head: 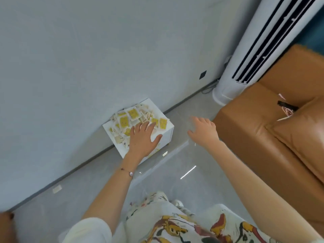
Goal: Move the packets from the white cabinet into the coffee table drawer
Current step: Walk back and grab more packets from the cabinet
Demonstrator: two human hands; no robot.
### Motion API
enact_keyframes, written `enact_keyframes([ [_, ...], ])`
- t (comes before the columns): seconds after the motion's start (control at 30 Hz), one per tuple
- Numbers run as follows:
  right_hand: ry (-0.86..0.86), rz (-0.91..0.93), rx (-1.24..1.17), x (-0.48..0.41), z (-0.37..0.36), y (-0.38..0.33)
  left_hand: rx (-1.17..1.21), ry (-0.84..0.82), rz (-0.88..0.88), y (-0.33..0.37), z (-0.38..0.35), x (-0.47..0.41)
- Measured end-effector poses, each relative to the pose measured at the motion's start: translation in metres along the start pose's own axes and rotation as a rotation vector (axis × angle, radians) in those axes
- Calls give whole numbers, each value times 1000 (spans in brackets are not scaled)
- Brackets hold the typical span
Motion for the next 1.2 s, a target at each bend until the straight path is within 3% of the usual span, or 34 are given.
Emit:
enact_keyframes([
  [0.33,-89,152,71,-153,-30,-54,25,93,276,-95,-15,-70],
  [0.53,-197,159,53,-212,-60,-67,35,3,328,-135,-47,-119],
  [0.67,-324,105,5,-252,-96,-69,153,-37,454,-164,-82,-148],
  [0.87,-391,1,4,-327,-196,-41,347,80,659,-226,-175,-187],
  [1.2,-566,93,49,-424,-393,-34,250,199,820,-313,-303,-237],
])
Point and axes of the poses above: each hand's wrist, its own x-axis away from the middle knuckle, its own z-axis out of the back of the hand, y = z × x, the point moved 5 cm from there along -x, towards the middle knuckle, and after that the axes turned 6 degrees about -z, right-handed, at the moved point
